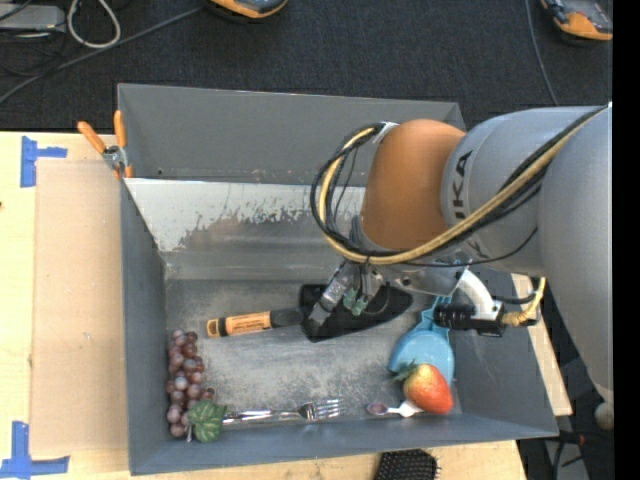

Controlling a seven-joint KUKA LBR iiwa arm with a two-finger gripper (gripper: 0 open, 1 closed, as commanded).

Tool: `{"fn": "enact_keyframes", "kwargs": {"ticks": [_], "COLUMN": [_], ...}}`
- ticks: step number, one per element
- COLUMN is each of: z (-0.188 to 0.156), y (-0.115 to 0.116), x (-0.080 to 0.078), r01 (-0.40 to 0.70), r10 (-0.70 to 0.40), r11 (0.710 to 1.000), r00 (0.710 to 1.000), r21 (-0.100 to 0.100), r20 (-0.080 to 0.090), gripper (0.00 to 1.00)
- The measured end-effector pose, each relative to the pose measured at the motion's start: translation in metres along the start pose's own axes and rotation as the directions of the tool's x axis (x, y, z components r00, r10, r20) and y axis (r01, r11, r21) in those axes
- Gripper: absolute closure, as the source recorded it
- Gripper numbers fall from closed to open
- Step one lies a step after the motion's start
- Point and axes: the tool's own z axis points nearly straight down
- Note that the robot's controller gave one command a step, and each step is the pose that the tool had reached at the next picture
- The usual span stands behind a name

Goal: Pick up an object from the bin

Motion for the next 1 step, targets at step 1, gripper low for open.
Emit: {"fn": "enact_keyframes", "kwargs": {"ticks": [1], "z": [-0.0244], "y": [-0.0001], "x": [-0.0003], "r01": [0.002], "r10": [-0.002], "r11": [1.0], "r00": [1.0], "r21": [0.0], "r20": [0.0], "gripper": [1.0]}}
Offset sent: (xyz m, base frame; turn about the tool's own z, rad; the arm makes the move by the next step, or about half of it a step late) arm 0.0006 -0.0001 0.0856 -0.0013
